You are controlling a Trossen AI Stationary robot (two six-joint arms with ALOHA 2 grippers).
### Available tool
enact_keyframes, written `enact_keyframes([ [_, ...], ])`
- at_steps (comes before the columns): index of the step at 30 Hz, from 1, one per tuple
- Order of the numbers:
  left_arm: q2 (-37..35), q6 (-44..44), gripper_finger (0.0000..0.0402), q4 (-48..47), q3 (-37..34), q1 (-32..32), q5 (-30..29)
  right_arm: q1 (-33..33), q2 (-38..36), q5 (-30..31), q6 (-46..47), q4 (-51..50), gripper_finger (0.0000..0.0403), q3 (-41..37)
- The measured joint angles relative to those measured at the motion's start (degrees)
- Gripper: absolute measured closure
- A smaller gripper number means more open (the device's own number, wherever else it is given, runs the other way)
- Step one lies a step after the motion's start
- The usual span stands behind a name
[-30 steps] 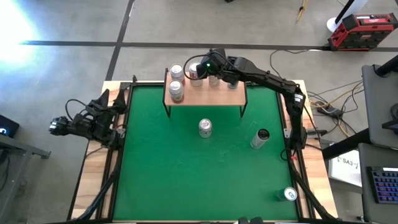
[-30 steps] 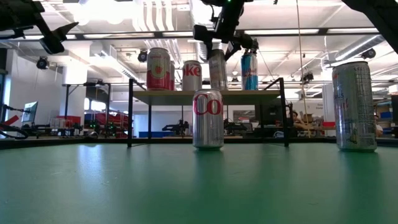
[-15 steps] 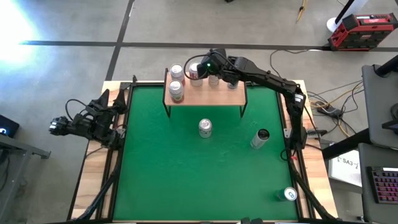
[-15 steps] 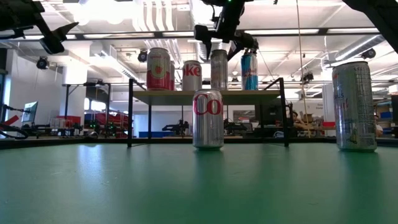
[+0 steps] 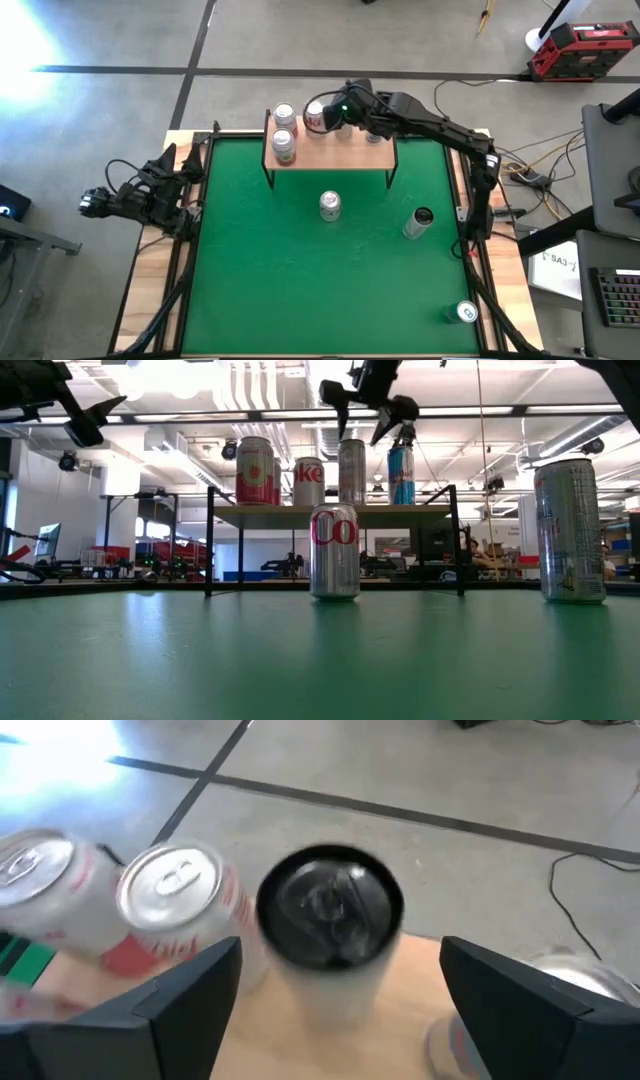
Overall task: Place canned beverage on shelf
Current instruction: Move the white-yellow soda can to the center of the table
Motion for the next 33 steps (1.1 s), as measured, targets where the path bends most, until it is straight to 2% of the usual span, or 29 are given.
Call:
enact_keyframes([
  [9, 0.0, 0.0, 0.0022, -0.1, 0.0, 0.0, 0.0, 8.0, -6.0, -0.5, 6.6, -13.6, 0.0067, 0.0],
  [13, 0.0, 0.0, 0.0022, -0.1, 0.0, 0.0, 0.0, 13.7, -8.3, -0.4, 17.7, -26.3, 0.0067, 0.0],
  [15, 0.0, 0.0, 0.0022, -0.1, 0.0, 0.0, 0.0, 16.6, -8.8, 0.1, 25.2, -28.0, 0.0069, -0.9],
  [24, 0.0, 0.0, 0.0022, -0.6, 0.0, 0.0, 0.0, 25.0, -19.2, -0.9, 44.1, -27.9, 0.0069, -19.7],
  [28, 0.0, 0.0, 0.0022, -0.6, 0.0, 0.0, 0.0, 28.3, -22.8, -1.5, 44.1, -28.0, 0.0069, -25.7],
  [30, 0.0, 0.0, 0.0022, -0.6, 0.0, 0.0, 0.0, 29.7, -24.1, -1.1, 41.0, -27.9, 0.0069, -27.4],
  [33, 0.0, 0.0, 0.0022, -0.6, 0.0, 0.0, 0.0, 31.9, -25.5, 2.7, 34.7, -24.8, 0.0069, -29.3],
])
